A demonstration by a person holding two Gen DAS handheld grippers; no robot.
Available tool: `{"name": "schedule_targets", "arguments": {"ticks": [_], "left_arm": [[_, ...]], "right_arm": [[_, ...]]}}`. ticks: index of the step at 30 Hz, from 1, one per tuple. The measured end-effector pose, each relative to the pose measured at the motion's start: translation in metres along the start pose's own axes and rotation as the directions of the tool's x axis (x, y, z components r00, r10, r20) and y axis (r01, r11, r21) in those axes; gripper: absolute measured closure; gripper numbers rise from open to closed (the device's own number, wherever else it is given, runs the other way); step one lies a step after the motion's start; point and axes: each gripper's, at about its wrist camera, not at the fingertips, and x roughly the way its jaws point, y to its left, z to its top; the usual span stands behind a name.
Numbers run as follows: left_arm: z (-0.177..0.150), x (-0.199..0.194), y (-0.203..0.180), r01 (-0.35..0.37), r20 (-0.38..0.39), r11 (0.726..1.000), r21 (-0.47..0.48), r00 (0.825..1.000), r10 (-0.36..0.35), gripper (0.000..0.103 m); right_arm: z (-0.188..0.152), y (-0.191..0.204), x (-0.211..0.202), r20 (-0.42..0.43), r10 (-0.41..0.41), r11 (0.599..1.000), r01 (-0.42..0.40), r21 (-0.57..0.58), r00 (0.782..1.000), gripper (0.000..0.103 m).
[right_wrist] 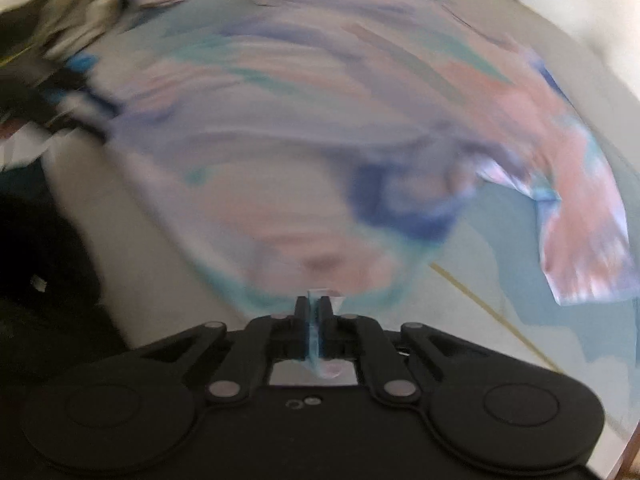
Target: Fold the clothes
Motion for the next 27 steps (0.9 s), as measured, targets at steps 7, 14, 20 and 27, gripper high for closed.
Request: {"name": "schedule_targets", "arguments": {"ticks": [7, 14, 20, 27], "left_arm": [[-0.028, -0.011, -0.005, -0.096, -0.022, 0.995, -0.037, 0.995, 0.095, 0.043], [-0.046, -0.037, -0.017, -0.158, -0.008, 0.987, -0.026, 0.987, 0.158, 0.043], [-0.03, -0.046, -0.018, -0.171, 0.049, 0.985, 0.028, 0.984, 0.17, 0.044], [-0.021, -0.028, -0.025, -0.083, -0.007, 0.906, 0.415, 0.995, 0.095, 0.048]], "right_arm": [[-0.051, 0.031, -0.014, 0.0, 0.05, 0.995, -0.05, -0.083, 0.999, 0.0], [-0.088, 0.039, -0.03, 0.016, 0.019, 1.0, -0.019, -0.017, 1.0, 0.0], [-0.071, 0.04, -0.037, 0.094, -0.05, 0.998, 0.046, 0.045, 0.994, 0.0], [-0.037, 0.036, -0.007, 0.058, -0.072, 0.996, 0.068, 0.064, 0.996, 0.0]]}}
